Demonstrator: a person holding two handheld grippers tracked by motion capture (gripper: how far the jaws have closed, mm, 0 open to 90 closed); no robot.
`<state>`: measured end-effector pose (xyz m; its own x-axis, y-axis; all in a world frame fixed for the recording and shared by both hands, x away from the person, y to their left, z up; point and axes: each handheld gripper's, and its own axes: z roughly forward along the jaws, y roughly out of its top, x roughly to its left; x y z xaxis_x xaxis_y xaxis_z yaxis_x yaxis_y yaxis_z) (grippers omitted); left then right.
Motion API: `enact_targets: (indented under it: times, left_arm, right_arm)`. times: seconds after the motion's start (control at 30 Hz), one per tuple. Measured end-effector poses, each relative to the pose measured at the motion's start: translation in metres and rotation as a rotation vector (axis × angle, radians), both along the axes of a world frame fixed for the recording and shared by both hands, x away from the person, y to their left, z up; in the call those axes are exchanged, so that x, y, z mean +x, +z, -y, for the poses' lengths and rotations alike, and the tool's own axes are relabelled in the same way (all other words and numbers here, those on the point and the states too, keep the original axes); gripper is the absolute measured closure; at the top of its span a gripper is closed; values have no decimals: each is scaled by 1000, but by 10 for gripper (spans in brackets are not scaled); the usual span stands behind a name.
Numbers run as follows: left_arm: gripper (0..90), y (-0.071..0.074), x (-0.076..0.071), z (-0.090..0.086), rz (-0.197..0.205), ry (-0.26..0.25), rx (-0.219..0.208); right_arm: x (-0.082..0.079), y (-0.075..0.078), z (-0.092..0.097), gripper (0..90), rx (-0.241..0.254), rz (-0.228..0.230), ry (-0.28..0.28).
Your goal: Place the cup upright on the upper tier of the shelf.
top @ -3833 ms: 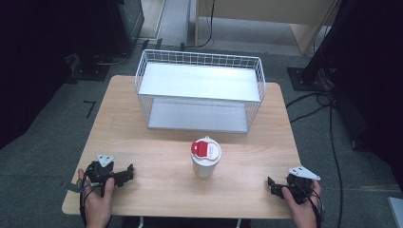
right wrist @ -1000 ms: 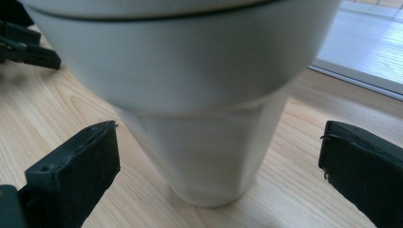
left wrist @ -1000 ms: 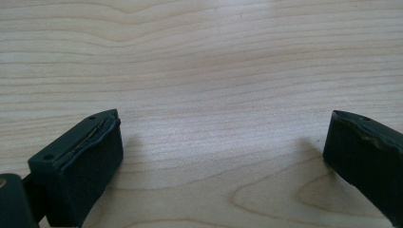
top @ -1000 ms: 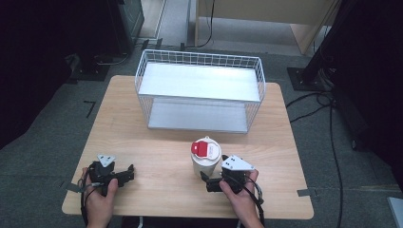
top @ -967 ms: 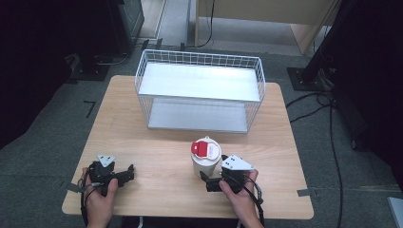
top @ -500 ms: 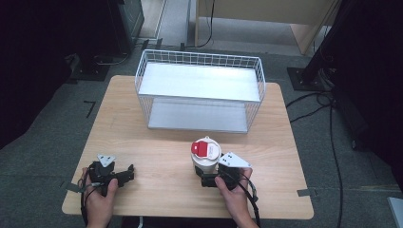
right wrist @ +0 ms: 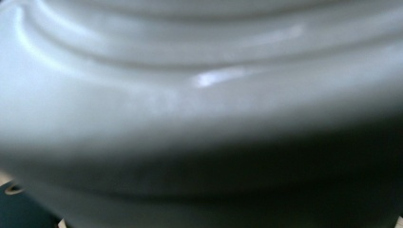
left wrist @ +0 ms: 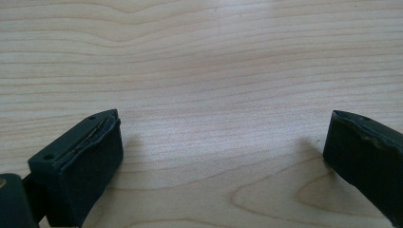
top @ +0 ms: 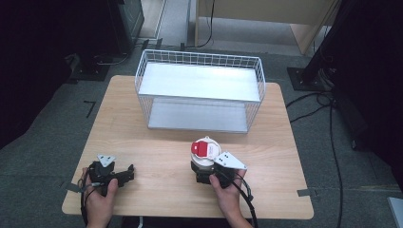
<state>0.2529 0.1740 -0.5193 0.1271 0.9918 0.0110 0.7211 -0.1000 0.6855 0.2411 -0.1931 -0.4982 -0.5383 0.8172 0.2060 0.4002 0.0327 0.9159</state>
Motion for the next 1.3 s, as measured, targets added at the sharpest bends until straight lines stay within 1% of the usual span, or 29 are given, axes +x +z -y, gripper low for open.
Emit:
enact_targets:
  times: [0.2,0.37,0.47,0.67,0.7,0.77,0.8,0.97,1.0,1.03,1.1,1.13,1.17,1.2,1.23,1.27,1.3]
  left_arm:
    - [0,0,0,0,0,0,0]
    - [0,0,0,0,0,0,0]
    - [0,0,0,0,0,0,0]
    - [0,0,0,0,0,0,0]
    - [0,0,0,0,0,0,0]
    - [0,0,0,0,0,0,0]
    - [0,0,0,0,0,0,0]
    - [0,0,0,0,-1,0,0]
    - [0,0,0,0,0,0,0]
    - [0,0,0,0,0,0,0]
    - [0,0,0,0,0,0,0]
    - [0,0,0,0,0,0,0]
    - [0,0,0,0,0,0,0]
    - [0,0,0,0,0,0,0]
    - [0,0,0,0,0,0,0]
    - [0,0,0,0,2,2,-2]
    - [0,0,0,0,2,2,-2]
  right_arm:
    - [0,-1,-2,90,3,18,-11]
    - [-2,-2,-2,101,-8,45,-14]
    - [-3,0,-4,108,-30,67,-26]
    - [-3,3,-2,111,-8,56,-27]
    - [-3,4,-2,112,-9,66,-29]
    - [-4,5,-2,112,-3,69,-31]
    - [-5,7,-2,112,9,73,-21]
    - [-7,13,-3,112,11,94,-21]
    - [-7,17,-3,113,8,109,-22]
    - [-7,17,-3,113,8,109,-22]
    - [-7,21,-3,113,12,119,-27]
    - [-8,26,-3,113,14,130,-33]
    - [-8,26,-3,113,14,130,-33]
    - [-8,30,-3,113,10,146,-38]
    - [-8,30,-3,113,10,146,-38]
    - [-8,36,-3,113,12,165,-44]
    - [-8,36,-3,113,12,165,-44]
